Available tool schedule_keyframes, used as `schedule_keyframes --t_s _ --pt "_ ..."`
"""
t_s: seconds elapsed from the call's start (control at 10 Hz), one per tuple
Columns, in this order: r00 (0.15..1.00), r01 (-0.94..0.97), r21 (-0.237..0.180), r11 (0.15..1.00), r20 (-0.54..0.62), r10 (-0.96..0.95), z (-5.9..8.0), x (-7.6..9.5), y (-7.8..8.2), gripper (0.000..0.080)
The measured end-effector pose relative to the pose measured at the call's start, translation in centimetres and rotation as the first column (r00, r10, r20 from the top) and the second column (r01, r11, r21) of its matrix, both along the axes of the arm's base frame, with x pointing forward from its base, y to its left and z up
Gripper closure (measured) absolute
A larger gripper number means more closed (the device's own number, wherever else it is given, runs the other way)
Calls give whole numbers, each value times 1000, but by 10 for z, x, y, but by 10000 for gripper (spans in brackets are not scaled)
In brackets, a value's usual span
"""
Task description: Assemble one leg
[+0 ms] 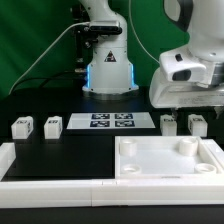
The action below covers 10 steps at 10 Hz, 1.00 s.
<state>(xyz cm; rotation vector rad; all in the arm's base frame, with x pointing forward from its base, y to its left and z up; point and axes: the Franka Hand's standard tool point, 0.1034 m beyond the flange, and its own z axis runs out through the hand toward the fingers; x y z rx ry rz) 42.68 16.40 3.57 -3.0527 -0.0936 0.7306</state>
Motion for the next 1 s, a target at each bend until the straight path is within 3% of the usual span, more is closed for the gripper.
schedule_keyframes --t_s 0.2,0.3,0.4,0.6,1.0 --pt "978 -21 -29 999 -210 14 0 -11 2 151" --pt "968 -22 -31 999 -250 13 -4 -8 4 151" --pt "942 -31 -44 999 -336 15 -2 -15 0 151" --pt "947 -28 -41 999 -322 13 -6 -11 1 151" --pt "938 -27 -54 998 -346 7 -13 -21 12 151"
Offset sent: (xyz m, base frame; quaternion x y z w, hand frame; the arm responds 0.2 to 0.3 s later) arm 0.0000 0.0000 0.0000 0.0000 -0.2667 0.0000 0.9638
